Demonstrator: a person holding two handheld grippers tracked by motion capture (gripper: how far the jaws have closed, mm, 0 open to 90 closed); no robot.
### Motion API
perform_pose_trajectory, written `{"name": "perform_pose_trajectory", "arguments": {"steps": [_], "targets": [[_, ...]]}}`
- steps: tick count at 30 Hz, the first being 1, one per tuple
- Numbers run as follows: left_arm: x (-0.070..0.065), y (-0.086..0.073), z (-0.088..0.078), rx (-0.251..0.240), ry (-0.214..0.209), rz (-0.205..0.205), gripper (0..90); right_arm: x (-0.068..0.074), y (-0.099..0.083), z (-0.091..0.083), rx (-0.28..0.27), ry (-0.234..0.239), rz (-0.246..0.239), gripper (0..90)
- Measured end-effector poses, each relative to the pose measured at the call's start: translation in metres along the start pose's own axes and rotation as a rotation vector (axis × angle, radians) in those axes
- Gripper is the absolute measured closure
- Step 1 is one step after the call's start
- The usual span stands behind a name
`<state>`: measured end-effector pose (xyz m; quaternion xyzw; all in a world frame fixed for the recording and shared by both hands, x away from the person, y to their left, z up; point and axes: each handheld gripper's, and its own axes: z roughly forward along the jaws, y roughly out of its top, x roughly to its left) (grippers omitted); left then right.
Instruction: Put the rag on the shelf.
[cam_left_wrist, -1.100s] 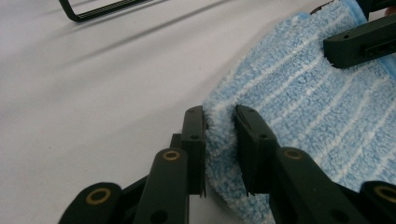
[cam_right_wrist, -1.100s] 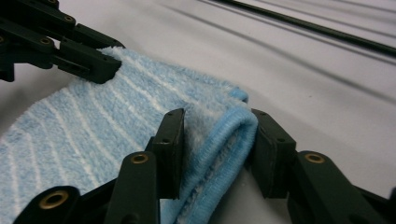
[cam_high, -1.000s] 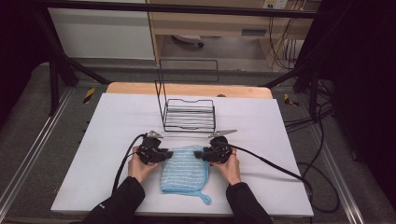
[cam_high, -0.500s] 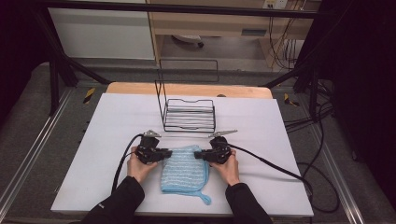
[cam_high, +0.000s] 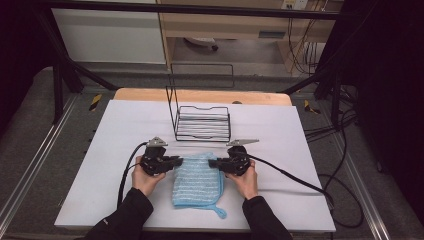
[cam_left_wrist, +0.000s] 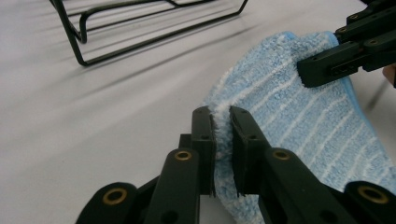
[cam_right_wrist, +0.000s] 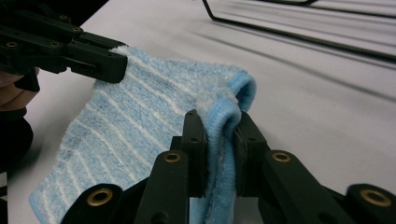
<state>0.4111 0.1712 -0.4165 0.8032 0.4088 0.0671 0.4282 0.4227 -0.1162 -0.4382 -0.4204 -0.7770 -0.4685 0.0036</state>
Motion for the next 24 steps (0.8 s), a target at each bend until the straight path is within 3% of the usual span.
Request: {"name": "perform_pose_trajectory", "arguments": {"steps": [5,24], "targets": [[-0.003,0.003,-0.007,-0.035,-0.015,0.001,80.7,0.006,0.004,-0.01,-0.044,-0.006,-0.023,78.1],[-0.018,0.018,-0.037,-0.144,-0.004,0.049,80.3,0.027,0.02,-0.038,-0.155,0.001,-0.098,78.3]]}}
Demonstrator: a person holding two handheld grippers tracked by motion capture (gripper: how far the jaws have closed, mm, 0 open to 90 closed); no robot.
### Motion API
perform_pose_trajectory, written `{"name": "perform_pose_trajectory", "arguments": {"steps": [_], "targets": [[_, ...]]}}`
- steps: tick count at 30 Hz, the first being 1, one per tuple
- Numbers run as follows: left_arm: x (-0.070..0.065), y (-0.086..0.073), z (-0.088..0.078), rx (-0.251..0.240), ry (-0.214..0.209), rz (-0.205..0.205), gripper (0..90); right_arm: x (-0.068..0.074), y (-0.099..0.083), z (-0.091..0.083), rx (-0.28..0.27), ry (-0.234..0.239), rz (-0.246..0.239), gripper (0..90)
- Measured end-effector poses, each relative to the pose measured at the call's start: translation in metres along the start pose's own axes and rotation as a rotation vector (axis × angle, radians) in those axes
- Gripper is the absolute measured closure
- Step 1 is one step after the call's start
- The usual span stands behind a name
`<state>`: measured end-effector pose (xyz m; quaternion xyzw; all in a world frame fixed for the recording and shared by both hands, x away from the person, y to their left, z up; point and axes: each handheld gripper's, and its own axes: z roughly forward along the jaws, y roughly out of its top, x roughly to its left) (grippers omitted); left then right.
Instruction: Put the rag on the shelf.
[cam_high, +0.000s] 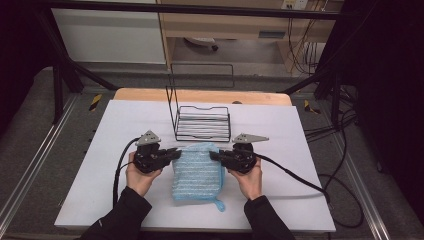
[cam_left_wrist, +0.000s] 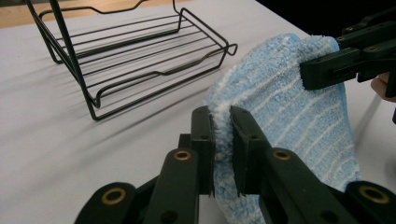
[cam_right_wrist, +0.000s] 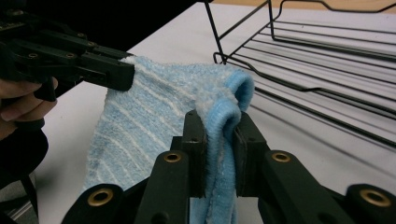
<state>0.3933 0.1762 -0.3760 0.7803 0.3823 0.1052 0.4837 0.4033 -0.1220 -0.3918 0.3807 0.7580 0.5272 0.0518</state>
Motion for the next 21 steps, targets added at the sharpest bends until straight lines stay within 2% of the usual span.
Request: {"name": "perform_pose_trajectory", "arguments": {"steps": [7,21], "targets": [[-0.007,0.006,-0.009,-0.048,0.014,0.025,80.3,0.007,0.008,-0.009,-0.04,-0.005,-0.029,78.4],[-0.02,0.024,-0.024,-0.149,0.013,0.056,80.3,0.024,0.027,-0.035,-0.132,-0.026,-0.089,78.5]]}}
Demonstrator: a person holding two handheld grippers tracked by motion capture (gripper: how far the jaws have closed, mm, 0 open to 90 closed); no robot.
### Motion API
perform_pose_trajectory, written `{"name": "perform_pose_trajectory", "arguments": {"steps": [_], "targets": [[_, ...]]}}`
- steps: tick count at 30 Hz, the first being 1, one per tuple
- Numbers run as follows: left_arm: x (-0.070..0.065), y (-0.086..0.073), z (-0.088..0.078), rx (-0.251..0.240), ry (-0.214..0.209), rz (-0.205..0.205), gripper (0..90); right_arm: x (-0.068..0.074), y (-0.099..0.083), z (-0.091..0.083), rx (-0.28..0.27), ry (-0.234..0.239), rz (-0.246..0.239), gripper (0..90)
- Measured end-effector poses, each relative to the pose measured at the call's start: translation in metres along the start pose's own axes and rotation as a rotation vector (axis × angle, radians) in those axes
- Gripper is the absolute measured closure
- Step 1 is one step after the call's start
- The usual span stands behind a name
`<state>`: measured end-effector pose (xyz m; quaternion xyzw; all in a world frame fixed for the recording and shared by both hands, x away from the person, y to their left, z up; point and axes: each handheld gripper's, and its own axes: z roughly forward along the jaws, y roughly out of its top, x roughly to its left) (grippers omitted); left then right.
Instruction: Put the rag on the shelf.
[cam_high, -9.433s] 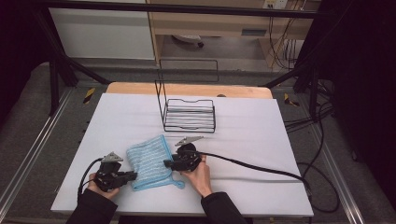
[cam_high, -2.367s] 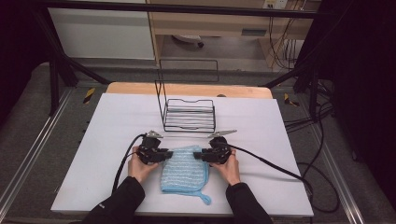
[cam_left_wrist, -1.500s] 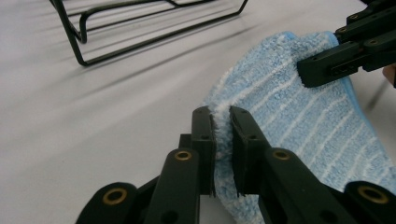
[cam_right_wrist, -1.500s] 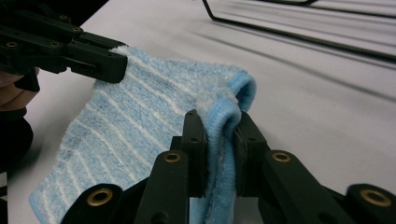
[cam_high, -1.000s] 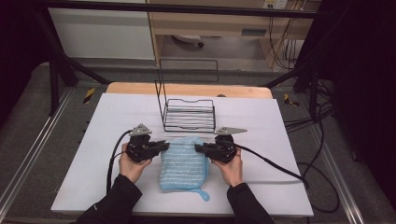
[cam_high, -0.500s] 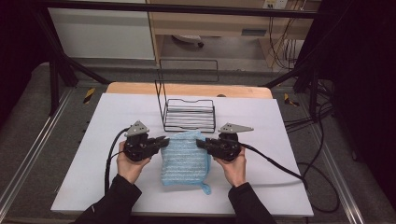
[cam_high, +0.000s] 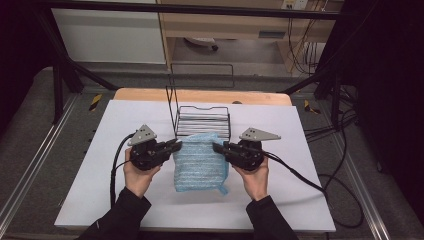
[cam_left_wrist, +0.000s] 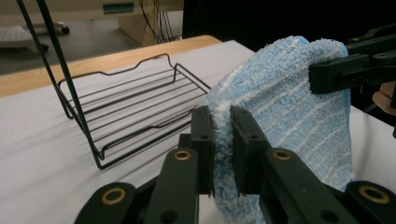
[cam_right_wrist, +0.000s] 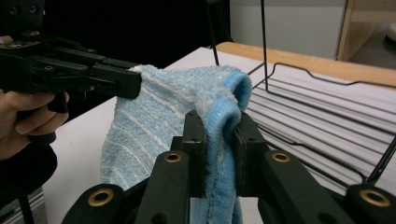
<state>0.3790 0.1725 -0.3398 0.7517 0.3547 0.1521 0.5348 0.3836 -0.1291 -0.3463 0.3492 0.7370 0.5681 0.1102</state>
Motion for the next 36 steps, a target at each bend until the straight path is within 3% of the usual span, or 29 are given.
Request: {"name": "perform_pose_trajectory", "arguments": {"steps": [18,36], "targets": [[-0.002,0.043,-0.002,-0.141,0.01,-0.004,80.4,0.011,0.046,-0.021,-0.146,-0.068,-0.075,78.7],[0.006,0.098,-0.004,-0.274,0.042,-0.017,80.8,0.015,0.097,-0.023,-0.264,-0.145,-0.139,78.9]]}}
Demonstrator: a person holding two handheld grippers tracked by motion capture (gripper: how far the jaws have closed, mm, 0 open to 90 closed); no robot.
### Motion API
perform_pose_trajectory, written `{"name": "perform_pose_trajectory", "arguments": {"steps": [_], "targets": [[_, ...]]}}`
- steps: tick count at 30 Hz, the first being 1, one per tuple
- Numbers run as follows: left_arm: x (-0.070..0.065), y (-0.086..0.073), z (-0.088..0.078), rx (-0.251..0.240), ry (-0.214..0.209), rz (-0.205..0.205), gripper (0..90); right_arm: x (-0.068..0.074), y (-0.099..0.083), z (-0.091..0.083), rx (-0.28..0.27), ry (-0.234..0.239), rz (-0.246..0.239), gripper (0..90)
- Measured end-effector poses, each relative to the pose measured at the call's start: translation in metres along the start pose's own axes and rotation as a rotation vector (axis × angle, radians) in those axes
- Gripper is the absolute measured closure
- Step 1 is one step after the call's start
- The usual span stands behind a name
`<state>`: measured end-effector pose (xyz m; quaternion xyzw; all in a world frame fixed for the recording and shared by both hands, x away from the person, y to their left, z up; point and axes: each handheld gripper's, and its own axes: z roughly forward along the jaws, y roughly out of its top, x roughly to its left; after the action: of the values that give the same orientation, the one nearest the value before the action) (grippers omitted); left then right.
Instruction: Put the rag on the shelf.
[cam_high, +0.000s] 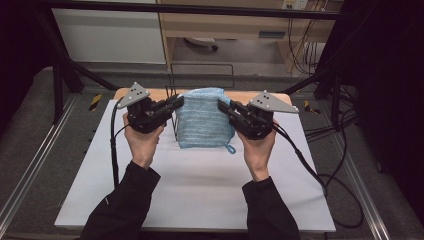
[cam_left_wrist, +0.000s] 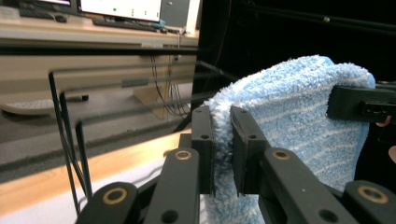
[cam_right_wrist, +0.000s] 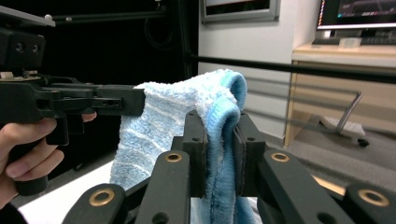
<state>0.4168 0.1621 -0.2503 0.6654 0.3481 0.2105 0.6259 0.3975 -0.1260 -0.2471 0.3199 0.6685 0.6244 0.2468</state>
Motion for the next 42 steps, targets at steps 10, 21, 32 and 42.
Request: {"name": "perform_pose_trajectory", "arguments": {"steps": [10,21,32,42], "targets": [[0.003,0.027,0.002,-0.069,0.01,-0.008,80.9,0.001,0.03,0.008,-0.051,-0.031,-0.034,79.1],[0.003,0.057,0.005,-0.137,0.029,0.018,81.1,-0.002,0.059,0.016,-0.108,-0.055,-0.052,79.2],[0.0,0.087,0.008,-0.178,0.054,0.059,81.2,-0.006,0.087,0.021,-0.162,-0.075,-0.085,79.2],[0.008,0.109,0.015,-0.21,0.055,0.068,81.1,-0.015,0.107,0.033,-0.209,-0.075,-0.094,79.2]]}}
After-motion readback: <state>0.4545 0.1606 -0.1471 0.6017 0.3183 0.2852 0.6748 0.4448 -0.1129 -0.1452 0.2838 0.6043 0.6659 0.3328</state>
